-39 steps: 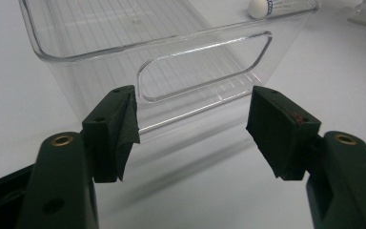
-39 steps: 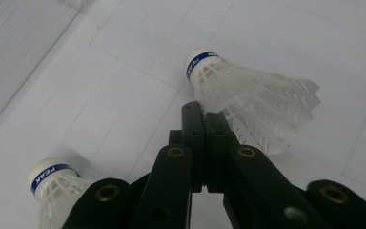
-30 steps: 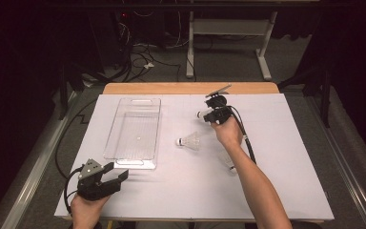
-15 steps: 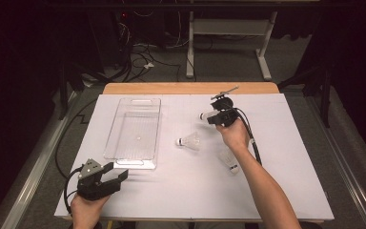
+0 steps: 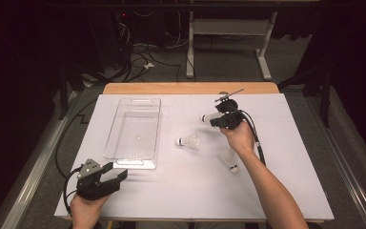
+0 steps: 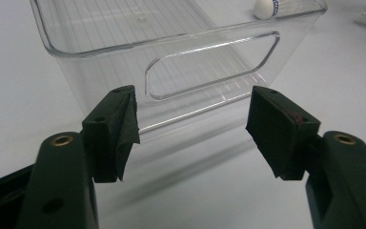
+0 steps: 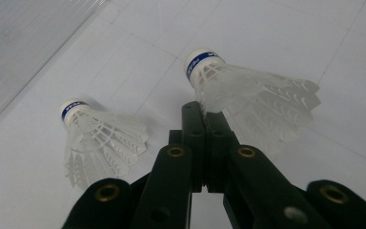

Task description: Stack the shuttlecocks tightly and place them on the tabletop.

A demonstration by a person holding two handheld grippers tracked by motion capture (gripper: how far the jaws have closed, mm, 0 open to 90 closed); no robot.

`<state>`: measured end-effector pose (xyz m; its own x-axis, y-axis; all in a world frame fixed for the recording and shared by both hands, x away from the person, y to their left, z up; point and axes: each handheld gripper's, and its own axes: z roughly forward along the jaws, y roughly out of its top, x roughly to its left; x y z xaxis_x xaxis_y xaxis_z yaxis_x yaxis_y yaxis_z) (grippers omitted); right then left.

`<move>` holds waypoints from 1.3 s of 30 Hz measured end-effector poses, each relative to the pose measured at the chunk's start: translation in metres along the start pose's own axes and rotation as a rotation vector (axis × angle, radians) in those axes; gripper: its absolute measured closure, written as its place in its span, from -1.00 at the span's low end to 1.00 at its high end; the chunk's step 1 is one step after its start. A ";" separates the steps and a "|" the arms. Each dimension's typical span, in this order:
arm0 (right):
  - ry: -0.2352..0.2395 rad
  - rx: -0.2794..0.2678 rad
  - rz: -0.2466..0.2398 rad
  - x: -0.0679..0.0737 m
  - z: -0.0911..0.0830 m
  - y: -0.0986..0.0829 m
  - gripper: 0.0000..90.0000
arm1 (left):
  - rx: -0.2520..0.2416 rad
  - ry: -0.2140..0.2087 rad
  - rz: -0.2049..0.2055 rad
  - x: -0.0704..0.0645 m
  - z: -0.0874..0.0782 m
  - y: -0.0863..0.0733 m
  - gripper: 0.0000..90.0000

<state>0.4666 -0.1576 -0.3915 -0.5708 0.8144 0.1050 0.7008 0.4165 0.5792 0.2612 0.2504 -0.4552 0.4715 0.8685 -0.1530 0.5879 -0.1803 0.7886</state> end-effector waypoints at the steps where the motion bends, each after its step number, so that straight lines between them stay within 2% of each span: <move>1: 0.003 0.000 -0.001 0.000 -0.001 0.000 1.00 | 0.000 0.000 0.000 0.000 0.000 0.000 -0.21; 26: 0.054 -0.013 -0.032 -0.001 -0.012 -0.018 1.00 | 0.000 0.007 -0.014 0.002 0.000 0.000 -0.21; 39: 0.082 -0.012 -0.043 -0.003 -0.016 -0.027 1.00 | 0.000 0.011 -0.005 0.000 0.000 0.000 -0.22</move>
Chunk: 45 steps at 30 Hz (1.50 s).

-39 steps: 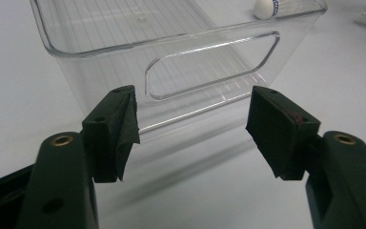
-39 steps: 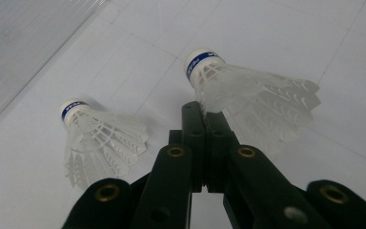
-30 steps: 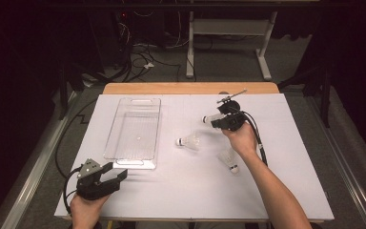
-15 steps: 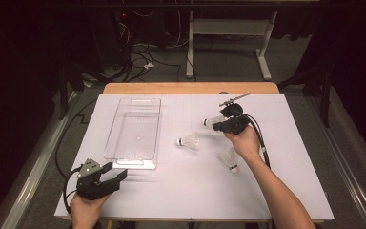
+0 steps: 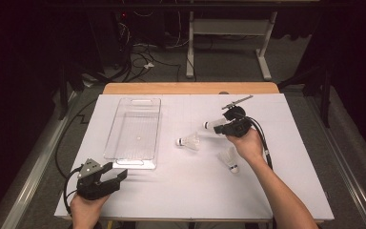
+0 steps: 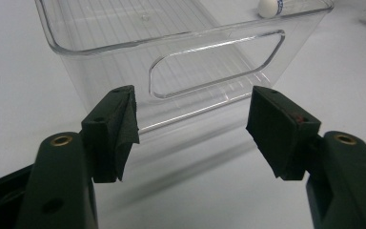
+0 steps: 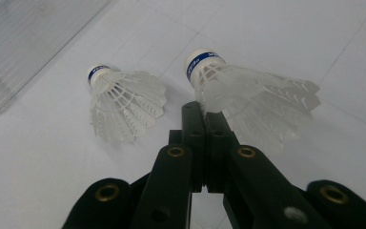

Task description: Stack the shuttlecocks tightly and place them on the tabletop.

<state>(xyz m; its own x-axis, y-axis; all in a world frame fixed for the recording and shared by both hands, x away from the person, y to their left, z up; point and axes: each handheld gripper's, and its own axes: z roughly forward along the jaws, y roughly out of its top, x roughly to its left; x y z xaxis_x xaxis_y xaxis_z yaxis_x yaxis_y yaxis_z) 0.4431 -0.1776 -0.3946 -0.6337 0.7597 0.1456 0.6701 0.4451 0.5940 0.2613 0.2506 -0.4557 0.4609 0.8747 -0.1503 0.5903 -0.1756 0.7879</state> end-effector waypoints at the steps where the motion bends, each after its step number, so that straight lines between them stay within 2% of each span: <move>1: 0.002 0.001 0.000 0.000 0.000 0.000 1.00 | 0.001 -0.001 0.000 0.000 0.000 0.000 -0.22; 29: 0.046 -0.005 -0.034 0.002 -0.001 -0.014 1.00 | 0.002 0.004 -0.006 0.000 0.001 0.001 -0.22; 45: 0.078 -0.001 -0.064 0.011 0.002 -0.014 1.00 | -0.001 0.002 -0.003 0.000 0.001 0.000 -0.22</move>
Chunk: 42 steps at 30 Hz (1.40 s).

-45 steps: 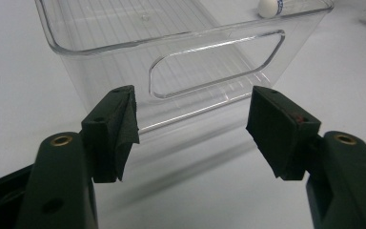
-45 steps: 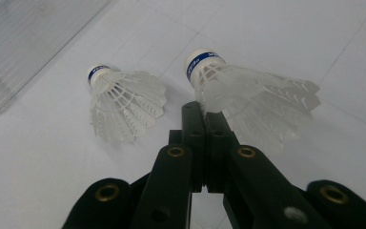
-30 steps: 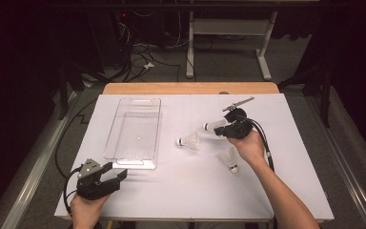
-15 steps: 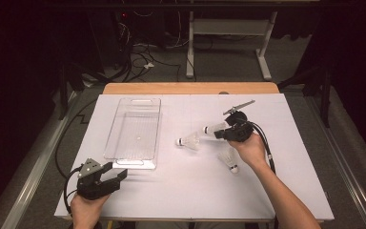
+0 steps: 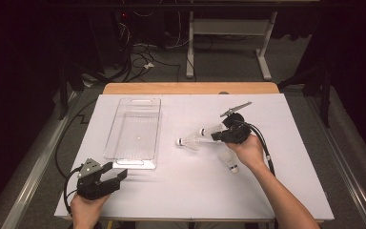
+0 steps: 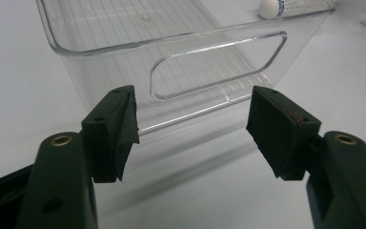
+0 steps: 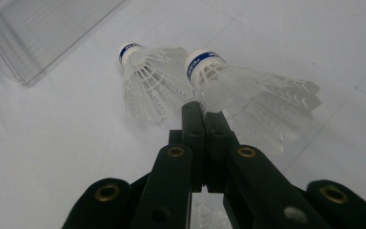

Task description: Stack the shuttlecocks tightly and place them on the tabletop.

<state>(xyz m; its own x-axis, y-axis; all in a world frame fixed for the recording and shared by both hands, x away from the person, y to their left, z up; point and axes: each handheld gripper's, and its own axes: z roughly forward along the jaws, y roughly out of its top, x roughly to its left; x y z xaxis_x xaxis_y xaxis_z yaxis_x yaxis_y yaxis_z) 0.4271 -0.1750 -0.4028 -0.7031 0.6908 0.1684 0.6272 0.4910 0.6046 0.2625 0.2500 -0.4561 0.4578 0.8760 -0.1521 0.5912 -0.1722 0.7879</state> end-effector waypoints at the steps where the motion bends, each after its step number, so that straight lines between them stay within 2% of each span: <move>1: 0.001 0.001 -0.003 0.001 0.000 0.000 1.00 | 0.000 0.000 0.000 0.000 0.000 0.000 -0.22; 15: 0.022 0.012 -0.027 0.007 0.003 -0.003 1.00 | 0.001 0.001 0.000 0.000 0.000 0.000 -0.22; 42: 0.053 0.030 -0.038 0.015 0.015 0.000 1.00 | 0.003 0.001 0.004 0.000 0.000 0.000 -0.22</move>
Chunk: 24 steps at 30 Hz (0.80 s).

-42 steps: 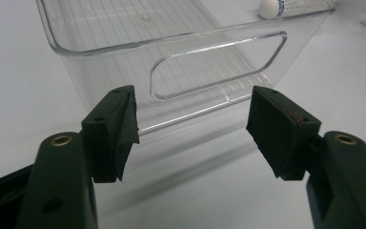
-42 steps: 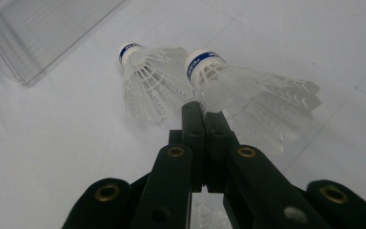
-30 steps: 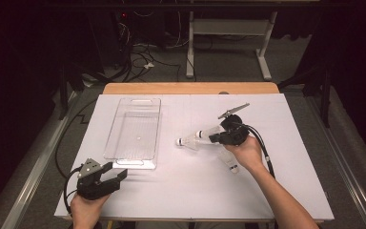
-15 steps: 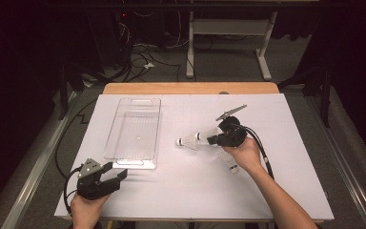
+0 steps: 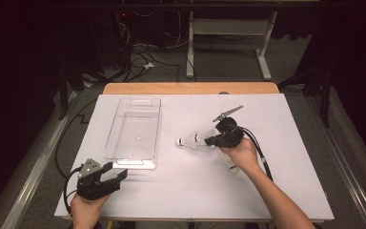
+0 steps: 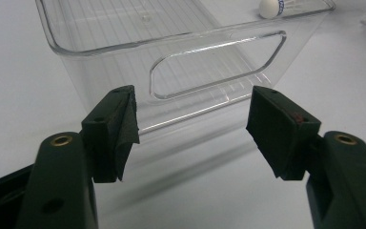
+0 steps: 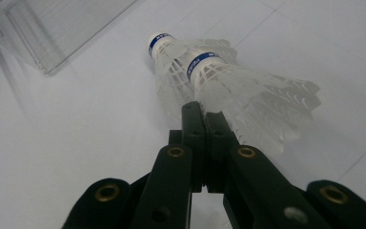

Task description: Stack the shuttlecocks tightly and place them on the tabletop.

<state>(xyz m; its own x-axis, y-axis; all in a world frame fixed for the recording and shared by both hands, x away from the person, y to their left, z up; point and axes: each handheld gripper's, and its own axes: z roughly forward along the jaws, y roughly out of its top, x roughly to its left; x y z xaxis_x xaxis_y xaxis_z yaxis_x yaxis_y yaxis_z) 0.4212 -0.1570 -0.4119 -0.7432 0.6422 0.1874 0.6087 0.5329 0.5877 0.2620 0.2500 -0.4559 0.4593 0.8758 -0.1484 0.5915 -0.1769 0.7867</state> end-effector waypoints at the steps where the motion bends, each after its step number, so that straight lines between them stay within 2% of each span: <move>1: 0.002 0.001 0.000 0.000 0.001 0.000 1.00 | 0.000 0.000 0.000 0.000 0.000 0.000 -0.22; 24: 0.027 0.032 -0.015 0.008 0.013 0.007 1.00 | -0.002 -0.002 0.000 0.000 0.000 0.000 -0.22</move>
<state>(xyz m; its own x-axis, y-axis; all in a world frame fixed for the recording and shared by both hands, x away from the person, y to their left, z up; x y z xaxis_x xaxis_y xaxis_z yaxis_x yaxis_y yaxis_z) 0.4231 -0.1408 -0.4159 -0.7593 0.6191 0.2004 0.6058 0.5600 0.5651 0.2619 0.2498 -0.4559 0.4607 0.8750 -0.1491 0.5902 -0.1765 0.7878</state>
